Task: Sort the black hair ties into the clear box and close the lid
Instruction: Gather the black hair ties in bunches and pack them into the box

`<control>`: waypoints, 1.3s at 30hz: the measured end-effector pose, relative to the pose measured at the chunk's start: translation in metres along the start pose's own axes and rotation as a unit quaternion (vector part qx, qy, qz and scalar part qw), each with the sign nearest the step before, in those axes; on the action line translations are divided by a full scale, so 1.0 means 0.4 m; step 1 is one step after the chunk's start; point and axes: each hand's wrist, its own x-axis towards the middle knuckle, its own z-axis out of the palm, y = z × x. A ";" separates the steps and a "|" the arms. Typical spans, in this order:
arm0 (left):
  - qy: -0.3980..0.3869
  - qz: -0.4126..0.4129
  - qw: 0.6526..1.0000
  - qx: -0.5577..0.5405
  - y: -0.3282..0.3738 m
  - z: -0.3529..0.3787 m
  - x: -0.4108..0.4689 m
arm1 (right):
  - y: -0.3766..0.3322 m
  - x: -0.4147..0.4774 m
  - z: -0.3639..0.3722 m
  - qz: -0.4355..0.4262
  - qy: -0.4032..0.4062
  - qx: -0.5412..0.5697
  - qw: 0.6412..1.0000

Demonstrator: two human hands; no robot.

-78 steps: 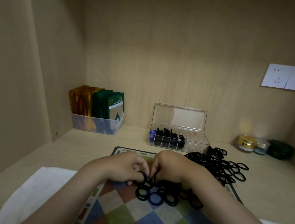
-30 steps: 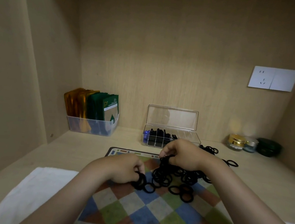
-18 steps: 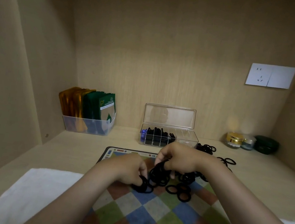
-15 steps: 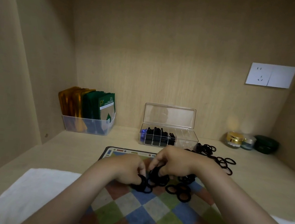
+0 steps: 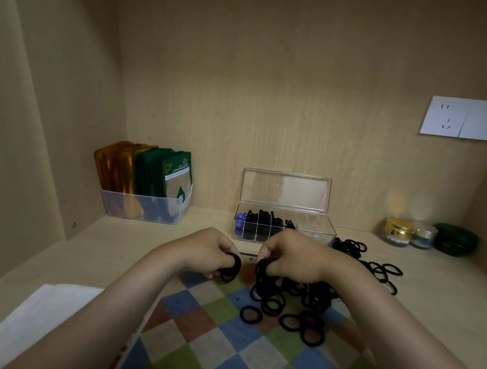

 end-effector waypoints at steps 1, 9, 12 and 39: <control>0.010 0.007 1.000 -0.015 0.008 0.000 0.013 | 0.008 0.000 -0.012 0.007 0.006 0.034 0.999; 0.047 0.067 0.996 -0.041 0.079 0.040 0.148 | 0.077 0.019 -0.067 0.007 0.114 0.324 0.939; 0.083 0.055 0.989 -0.112 0.108 0.069 0.189 | 0.103 0.036 -0.063 0.008 0.100 0.446 0.889; -0.050 0.105 0.944 -0.308 0.028 0.124 0.238 | 0.196 0.100 0.003 0.018 0.249 0.159 0.955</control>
